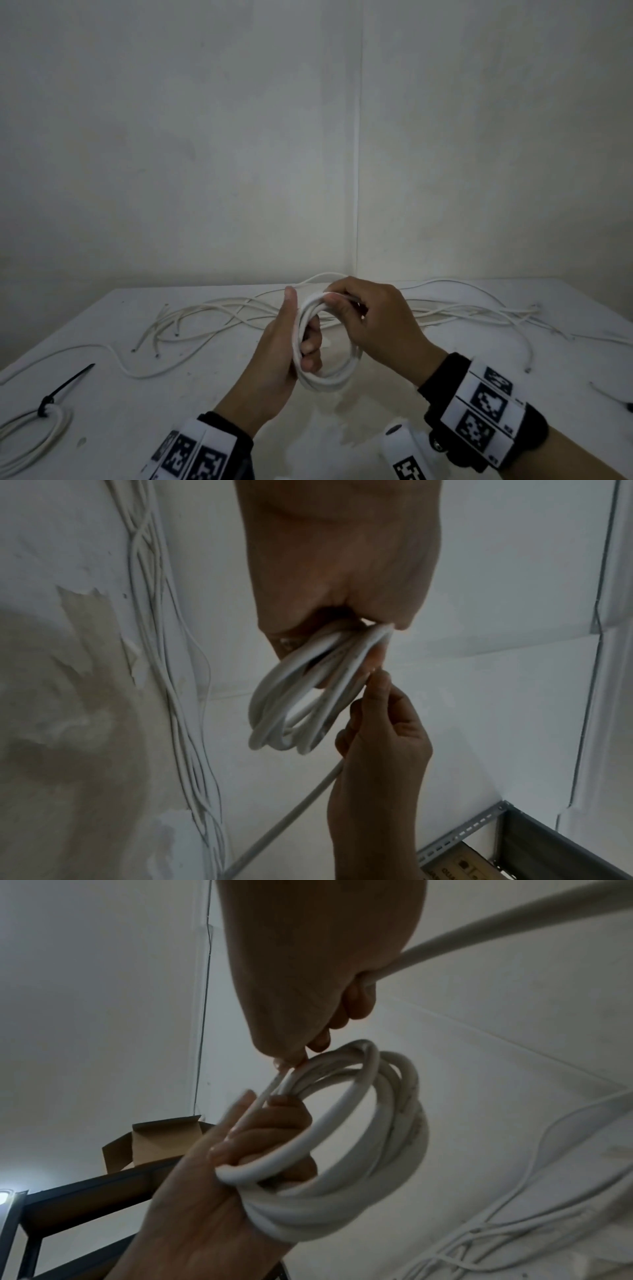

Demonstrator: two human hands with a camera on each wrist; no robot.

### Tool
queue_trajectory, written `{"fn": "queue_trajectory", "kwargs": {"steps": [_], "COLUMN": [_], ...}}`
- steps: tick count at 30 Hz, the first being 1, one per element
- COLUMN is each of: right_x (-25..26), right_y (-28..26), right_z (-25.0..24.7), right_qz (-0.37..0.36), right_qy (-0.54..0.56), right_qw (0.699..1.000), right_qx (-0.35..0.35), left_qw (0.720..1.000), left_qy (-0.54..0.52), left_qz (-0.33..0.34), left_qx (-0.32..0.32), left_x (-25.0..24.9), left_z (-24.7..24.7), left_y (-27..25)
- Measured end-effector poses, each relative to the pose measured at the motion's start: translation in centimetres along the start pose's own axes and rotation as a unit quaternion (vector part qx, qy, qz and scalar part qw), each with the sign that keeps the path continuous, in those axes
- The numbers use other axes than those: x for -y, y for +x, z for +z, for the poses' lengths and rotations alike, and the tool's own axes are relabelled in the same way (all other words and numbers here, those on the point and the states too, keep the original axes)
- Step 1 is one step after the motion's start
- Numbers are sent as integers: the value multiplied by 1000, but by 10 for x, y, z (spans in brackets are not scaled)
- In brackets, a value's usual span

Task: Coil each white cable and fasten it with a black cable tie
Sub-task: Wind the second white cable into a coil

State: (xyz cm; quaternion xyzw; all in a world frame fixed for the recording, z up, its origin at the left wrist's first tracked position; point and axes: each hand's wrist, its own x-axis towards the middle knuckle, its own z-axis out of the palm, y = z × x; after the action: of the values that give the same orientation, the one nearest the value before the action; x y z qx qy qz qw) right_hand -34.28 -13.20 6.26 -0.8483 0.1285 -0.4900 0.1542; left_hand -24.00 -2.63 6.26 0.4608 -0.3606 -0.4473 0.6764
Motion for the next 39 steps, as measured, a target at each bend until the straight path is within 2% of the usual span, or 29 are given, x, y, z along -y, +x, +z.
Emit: {"fn": "queue_trajectory", "kwargs": {"steps": [5,9,12,14,16,18,19,22,24,28,31,34,36,39], "right_x": [-4,-7,-10,-12,-16,-17,-17,-12,-10,0,11,15,15,14], "right_y": [9,13,7,5,5,4,2,-1,0,1,-3,-6,-7,-11], "right_z": [-6,-6,-6,-10,-13,-14,-14,-13,-13,-10,-8,-9,-9,-7], "right_qz": [24,20,38,33,47,101,125,190,251,331,337,303,302,308], "right_qy": [55,73,83,43,-55,-126,-122,9,119,281,413,416,391,385], "right_qw": [998,997,994,997,995,979,973,974,956,896,843,854,866,865], "right_qx": [-3,15,54,63,72,128,148,124,90,90,77,80,80,88], "left_qw": [997,998,999,999,999,998,998,998,998,998,998,997,997,996], "left_qy": [75,43,6,2,-12,-34,-43,-50,-50,-46,-40,-23,2,33], "left_qz": [19,35,33,26,16,14,16,19,18,25,32,28,28,33], "left_qx": [14,-1,-13,-28,-43,-46,-44,-35,-33,-34,-44,-62,-72,-78], "left_x": [-7,-12,-14,-13,-10,-9,-9,-9,-8,-8,-10,-8,-5,-3], "left_z": [1,1,-2,-5,-8,-8,-8,-8,-7,-5,-4,-6,-7,-7], "left_y": [-4,-1,0,0,0,1,1,2,2,4,6,7,6,5]}}
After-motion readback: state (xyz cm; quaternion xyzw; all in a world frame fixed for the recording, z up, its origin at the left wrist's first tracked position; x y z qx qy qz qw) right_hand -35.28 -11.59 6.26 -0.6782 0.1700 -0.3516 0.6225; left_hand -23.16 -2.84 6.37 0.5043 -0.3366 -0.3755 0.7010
